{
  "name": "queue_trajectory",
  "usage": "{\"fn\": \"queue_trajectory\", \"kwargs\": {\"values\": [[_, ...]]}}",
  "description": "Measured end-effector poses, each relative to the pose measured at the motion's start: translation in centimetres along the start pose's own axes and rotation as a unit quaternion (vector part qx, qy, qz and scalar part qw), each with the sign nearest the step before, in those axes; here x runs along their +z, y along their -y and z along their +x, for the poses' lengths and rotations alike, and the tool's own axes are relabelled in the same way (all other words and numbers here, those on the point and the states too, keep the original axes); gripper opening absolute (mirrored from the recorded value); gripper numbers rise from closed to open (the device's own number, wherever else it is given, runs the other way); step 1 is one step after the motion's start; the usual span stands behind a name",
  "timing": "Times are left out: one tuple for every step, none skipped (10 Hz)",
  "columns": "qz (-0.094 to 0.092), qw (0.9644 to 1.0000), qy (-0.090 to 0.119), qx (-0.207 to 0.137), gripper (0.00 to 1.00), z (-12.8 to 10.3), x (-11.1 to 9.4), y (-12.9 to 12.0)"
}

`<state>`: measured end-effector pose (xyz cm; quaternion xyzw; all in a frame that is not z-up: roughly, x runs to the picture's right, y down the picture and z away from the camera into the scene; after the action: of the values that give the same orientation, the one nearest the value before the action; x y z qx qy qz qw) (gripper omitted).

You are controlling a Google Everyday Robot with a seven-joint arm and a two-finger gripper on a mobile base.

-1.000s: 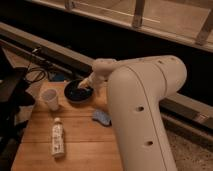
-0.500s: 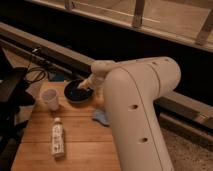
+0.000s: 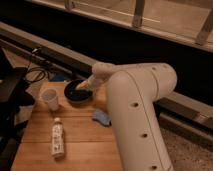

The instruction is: Pick up the ceramic bowl

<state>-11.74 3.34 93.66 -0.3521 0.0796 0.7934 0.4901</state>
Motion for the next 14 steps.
{"fn": "queue_trajectory", "kwargs": {"values": [[-0.003,1.0,-0.009,0.001,0.8,0.0,0.6,0.1],[-0.005,0.9998,-0.018,0.004,0.8,0.2,1.1,0.3],[-0.008,0.9996,-0.026,0.006,0.8,0.3,1.7,0.3],[-0.01,0.9994,-0.032,0.008,0.78,0.3,2.0,0.2],[-0.008,0.9994,-0.033,0.008,0.73,0.4,2.1,0.3],[-0.005,0.9995,-0.032,0.006,0.6,0.4,1.9,0.5],[-0.005,0.9994,-0.033,0.006,0.5,0.4,1.9,0.6],[-0.005,0.9994,-0.033,0.006,0.46,0.5,1.8,0.5],[-0.004,0.9994,-0.033,0.005,0.35,0.5,1.8,0.4],[-0.003,0.9994,-0.033,0.004,0.28,0.5,1.7,0.3],[-0.003,0.9994,-0.033,0.003,0.24,0.5,1.5,0.0],[-0.002,0.9994,-0.035,0.002,0.22,0.5,1.0,-0.1],[-0.003,0.9994,-0.035,0.0,0.18,0.3,0.7,-0.1],[-0.003,0.9994,-0.035,-0.002,0.12,0.3,0.5,-0.3]]}}
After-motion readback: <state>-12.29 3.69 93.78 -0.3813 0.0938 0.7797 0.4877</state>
